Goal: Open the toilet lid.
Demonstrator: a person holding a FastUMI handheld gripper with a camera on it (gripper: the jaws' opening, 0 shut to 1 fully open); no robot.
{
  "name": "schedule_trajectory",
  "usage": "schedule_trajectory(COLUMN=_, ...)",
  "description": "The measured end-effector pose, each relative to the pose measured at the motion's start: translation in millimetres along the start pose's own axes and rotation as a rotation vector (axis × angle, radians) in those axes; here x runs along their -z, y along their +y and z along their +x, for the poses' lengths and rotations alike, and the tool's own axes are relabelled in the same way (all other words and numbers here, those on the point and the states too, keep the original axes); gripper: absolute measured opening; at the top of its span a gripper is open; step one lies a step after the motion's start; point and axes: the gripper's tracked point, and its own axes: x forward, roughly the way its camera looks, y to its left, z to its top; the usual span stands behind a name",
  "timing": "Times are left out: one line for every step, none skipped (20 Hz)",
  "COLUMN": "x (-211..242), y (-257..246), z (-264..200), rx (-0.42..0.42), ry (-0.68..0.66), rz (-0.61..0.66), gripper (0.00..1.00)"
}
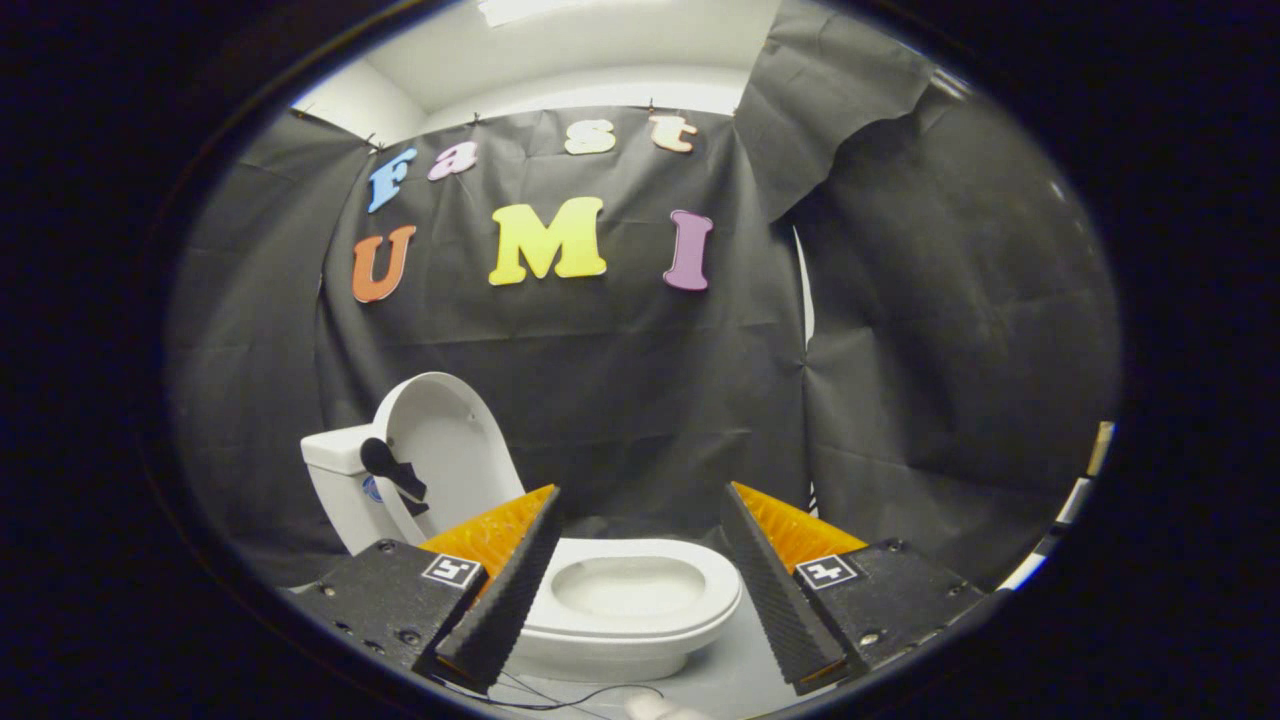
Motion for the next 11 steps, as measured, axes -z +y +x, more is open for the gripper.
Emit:
schedule_trajectory(x=0.7, y=-1.7, z=-0.9, rx=0.000, ry=0.003, rz=0.017, gripper=0.99)
schedule_trajectory(x=2.0, y=-3.3, z=-0.7, rx=0.003, ry=0.009, rz=0.028, gripper=0.99)
schedule_trajectory(x=3.6, y=-5.6, z=-2.1, rx=0.008, ry=0.018, rz=0.036, gripper=0.99)
schedule_trajectory(x=5.5, y=-7.4, z=-1.8, rx=0.017, ry=0.022, rz=0.043, gripper=0.99)
schedule_trajectory(x=6.2, y=-9.4, z=-1.7, rx=0.020, ry=0.024, rz=0.044, gripper=0.99)
schedule_trajectory(x=6.1, y=-8.5, z=-2.9, rx=0.020, ry=0.026, rz=0.043, gripper=0.99)
schedule_trajectory(x=4.9, y=-8.3, z=-3.9, rx=0.017, ry=0.022, rz=0.043, gripper=0.99)
schedule_trajectory(x=2.1, y=-8.1, z=-5.5, rx=0.014, ry=0.011, rz=0.042, gripper=0.99)
schedule_trajectory(x=-1.5, y=-8.4, z=-6.6, rx=0.012, ry=-0.002, rz=0.038, gripper=0.99)
schedule_trajectory(x=-4.1, y=-8.4, z=-5.3, rx=0.012, ry=-0.018, rz=0.031, gripper=0.99)
schedule_trajectory(x=-7.8, y=-9.2, z=-5.4, rx=0.016, ry=-0.031, rz=0.026, gripper=0.99)
